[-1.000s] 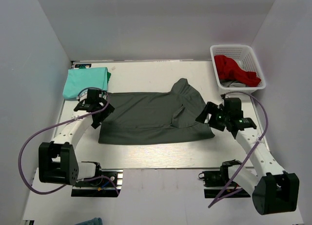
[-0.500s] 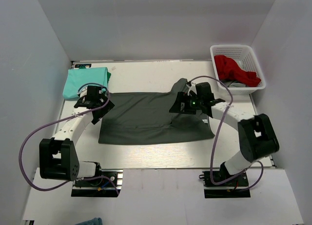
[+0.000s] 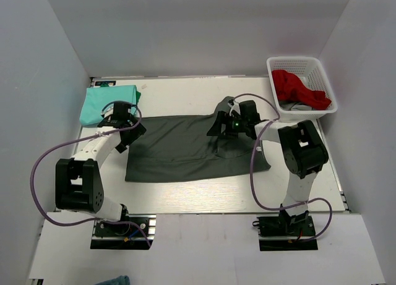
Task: Fold and stack the t-shirts
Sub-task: Grap the side of the flattened tshirt furthest away from the robot with both arms
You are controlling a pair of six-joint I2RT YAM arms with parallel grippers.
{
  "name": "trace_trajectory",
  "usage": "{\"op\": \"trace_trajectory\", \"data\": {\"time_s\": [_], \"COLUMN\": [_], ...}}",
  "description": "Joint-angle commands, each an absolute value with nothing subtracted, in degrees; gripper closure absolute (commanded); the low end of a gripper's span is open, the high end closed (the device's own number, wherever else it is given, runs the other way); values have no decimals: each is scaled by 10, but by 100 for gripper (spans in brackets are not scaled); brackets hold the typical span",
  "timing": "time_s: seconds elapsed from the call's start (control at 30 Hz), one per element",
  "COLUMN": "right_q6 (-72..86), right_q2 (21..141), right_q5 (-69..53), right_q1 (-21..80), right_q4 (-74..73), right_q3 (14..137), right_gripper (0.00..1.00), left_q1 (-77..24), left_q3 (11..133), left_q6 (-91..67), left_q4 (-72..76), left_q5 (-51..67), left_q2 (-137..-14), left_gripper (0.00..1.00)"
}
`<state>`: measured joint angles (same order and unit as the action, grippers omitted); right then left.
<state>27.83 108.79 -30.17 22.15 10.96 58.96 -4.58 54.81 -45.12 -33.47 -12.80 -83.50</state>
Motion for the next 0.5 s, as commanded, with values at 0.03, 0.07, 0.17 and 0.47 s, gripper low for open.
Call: {"op": "trace_trajectory", "data": {"time_s": [0.03,0.07,0.17,0.47], "right_q6": [254,246,228,207], "right_q2": [1093,1069,1022,971], "right_q5": [-252,-238,-207,-109], "right_q1": [222,223,222,216], "right_q4": [98,86,71,1], "right_q3": [625,628,635,670], "right_gripper": [10,10,10,10], "left_q1": [-48,-48,-48,-54], "left_q3": [594,613,650,777], "left_q6": [-441,-441,-434,-402], "left_q4": [-318,-318,-313,-306], "left_q5": [-170,-186,-186,-207], "left_q2": [-864,-873,-923,-1084], "left_gripper": [0,0,0,9]}}
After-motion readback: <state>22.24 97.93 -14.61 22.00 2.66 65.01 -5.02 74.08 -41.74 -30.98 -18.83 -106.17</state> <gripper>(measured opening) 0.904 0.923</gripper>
